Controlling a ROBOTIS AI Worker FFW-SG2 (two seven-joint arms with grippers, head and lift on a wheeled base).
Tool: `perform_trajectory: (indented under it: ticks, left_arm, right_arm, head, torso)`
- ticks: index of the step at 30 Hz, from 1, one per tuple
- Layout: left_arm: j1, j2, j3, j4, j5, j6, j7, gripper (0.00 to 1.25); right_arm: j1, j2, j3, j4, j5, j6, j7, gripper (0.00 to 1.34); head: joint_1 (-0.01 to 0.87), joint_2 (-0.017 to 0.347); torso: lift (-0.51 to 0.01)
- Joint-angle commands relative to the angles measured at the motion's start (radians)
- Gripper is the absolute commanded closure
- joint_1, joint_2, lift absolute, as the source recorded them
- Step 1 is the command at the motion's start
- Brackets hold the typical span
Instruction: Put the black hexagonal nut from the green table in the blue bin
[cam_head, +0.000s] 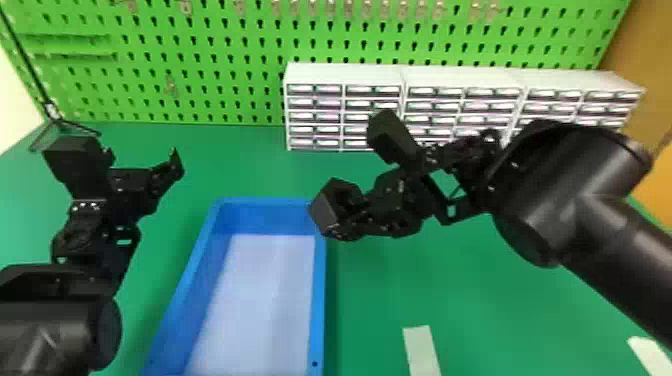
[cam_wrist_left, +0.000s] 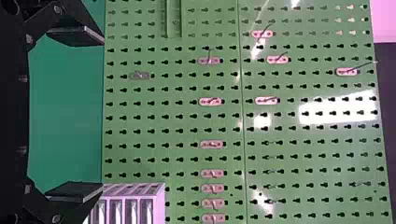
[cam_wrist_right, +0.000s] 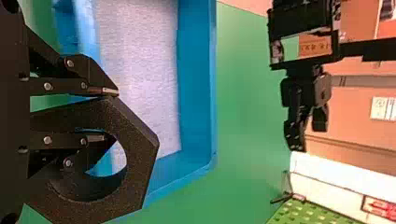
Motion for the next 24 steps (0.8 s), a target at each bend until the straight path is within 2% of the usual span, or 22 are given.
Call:
perform_trajectory:
  ticks: [1,6,15,24]
  left_arm:
    - [0.004,0.000,0.007,-0.001,0.001,-0.002,0.000,0.18]
    - [0.009,0.000,0.012,-0.001,0.004,-0.004,0.000,0.18]
    - [0.006,0.000,0.012,-0.001,0.004,-0.004,0.000,0.18]
    - [0.006,0.000,0.012,-0.001,0.004,-0.004,0.000,0.18]
  right_arm:
    - [-0.036,0.047,0.039,0.041,-0.008,-0.043,-0.001,0.99]
    - [-0.082,0.094,0.095,0.088,-0.008,-0.085,-0.001,0.99]
    - [-0.139,0.150,0.186,0.154,-0.014,-0.150,-0.021,0.99]
    - [-0.197,0.170,0.287,0.193,0.016,-0.182,-0.056,0.99]
  head:
    - [0.683,0.028]
    - [0.683,0.028]
    - [0.683,0.028]
    - [0.683,0.028]
  torso:
    - [-0.096]
    - [-0.096]
    - [-0.096]
    - [-0.096]
